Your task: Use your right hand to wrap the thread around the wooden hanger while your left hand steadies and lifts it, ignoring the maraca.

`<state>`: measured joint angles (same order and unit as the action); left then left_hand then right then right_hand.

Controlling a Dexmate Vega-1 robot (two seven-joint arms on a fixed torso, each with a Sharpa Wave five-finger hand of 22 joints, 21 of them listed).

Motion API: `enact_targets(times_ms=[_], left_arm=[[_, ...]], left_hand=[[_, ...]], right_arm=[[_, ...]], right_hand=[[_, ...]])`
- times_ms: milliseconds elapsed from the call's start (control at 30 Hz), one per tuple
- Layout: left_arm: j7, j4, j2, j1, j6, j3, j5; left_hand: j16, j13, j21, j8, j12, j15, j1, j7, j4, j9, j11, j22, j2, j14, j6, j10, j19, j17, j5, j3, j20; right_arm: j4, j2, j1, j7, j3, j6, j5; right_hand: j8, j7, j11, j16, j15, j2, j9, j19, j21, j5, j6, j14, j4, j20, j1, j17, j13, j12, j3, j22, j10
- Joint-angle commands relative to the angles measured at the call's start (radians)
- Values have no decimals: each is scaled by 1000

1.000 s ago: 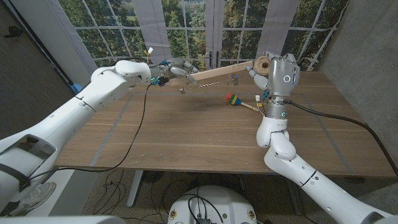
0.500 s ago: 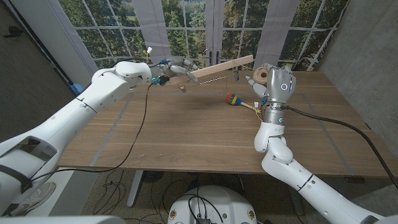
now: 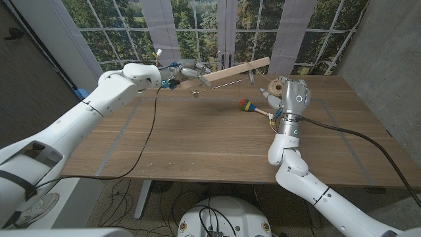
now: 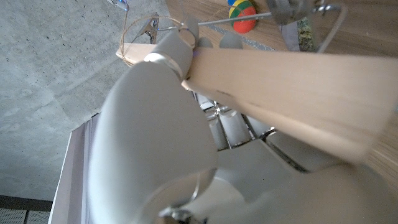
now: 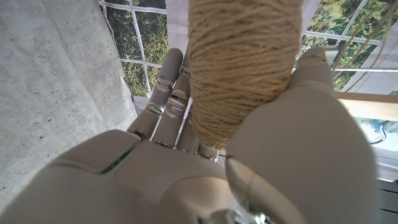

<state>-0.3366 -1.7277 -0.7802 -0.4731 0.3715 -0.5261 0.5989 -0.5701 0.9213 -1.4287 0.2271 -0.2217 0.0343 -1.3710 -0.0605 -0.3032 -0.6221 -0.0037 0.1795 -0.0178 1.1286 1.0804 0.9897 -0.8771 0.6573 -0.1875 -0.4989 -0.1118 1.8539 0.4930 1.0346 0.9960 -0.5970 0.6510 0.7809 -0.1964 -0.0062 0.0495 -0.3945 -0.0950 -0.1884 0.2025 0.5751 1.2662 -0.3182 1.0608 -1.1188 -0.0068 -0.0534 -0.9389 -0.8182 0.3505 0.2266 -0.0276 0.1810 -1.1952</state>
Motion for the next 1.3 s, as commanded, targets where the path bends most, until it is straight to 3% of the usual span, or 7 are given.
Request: enact_targets(times_ms=[33,633,1133,1233,1267,1300], left_arm=[[-36,31,9,25,41,-7,40],[-87,90,27,83,110,-46,54],[-109,199,68,157,269,-88,90],[-60,189,74,149,326,-75,112],[-103,206,68,166,312,-96,97],[-66,195,72,153,350,-76,122]], left_hand=[[2,0,5,4,-1,175,0,0,146,-2,1,2,160,223,6,2,-8,-4,2,-157,-108],[21,-13,8,-1,1,175,-7,-3,142,6,4,1,162,231,6,2,-16,-35,6,-161,-108],[94,-55,28,-25,5,181,-35,-49,130,22,35,-5,173,247,-40,-14,-34,-140,13,-189,-109],[108,-65,37,-25,5,182,-40,-61,128,22,48,-6,175,245,-42,-15,-35,-159,10,-198,-109],[112,-68,39,-26,4,182,-41,-66,128,22,51,-6,175,247,-45,-14,-35,-165,9,-200,-109],[115,-70,40,-26,5,182,-41,-71,128,23,53,-6,175,246,-45,-15,-36,-169,8,-201,-108]], right_arm=[[-36,2,-13,-17,-16,5,-56],[-59,28,-49,-69,-46,31,-87],[-63,34,-51,-54,-50,34,-96],[-65,37,-53,-52,-54,33,-92],[-65,37,-53,-51,-56,33,-91],[-66,38,-54,-52,-59,32,-89]], right_hand=[[-5,-59,0,-1,-125,347,2,-5,4,-3,66,-117,2,-139,-351,-2,3,-3,0,4,-6],[-5,-59,4,2,-126,347,2,-5,5,-3,66,-118,6,-139,-355,-4,4,-5,3,3,-7],[-5,-59,2,5,-126,349,2,-4,7,-1,67,-119,10,-139,-359,-7,3,-6,5,3,-10],[-5,-61,5,5,-126,349,2,-4,8,0,65,-119,11,-139,-360,-8,3,-8,6,3,-8],[-4,-61,5,6,-126,349,2,-4,8,0,64,-119,12,-138,-360,-8,4,-8,7,3,-8],[-5,-62,7,6,-126,349,2,-4,8,0,65,-120,12,-139,-361,-8,4,-7,7,3,-8]])
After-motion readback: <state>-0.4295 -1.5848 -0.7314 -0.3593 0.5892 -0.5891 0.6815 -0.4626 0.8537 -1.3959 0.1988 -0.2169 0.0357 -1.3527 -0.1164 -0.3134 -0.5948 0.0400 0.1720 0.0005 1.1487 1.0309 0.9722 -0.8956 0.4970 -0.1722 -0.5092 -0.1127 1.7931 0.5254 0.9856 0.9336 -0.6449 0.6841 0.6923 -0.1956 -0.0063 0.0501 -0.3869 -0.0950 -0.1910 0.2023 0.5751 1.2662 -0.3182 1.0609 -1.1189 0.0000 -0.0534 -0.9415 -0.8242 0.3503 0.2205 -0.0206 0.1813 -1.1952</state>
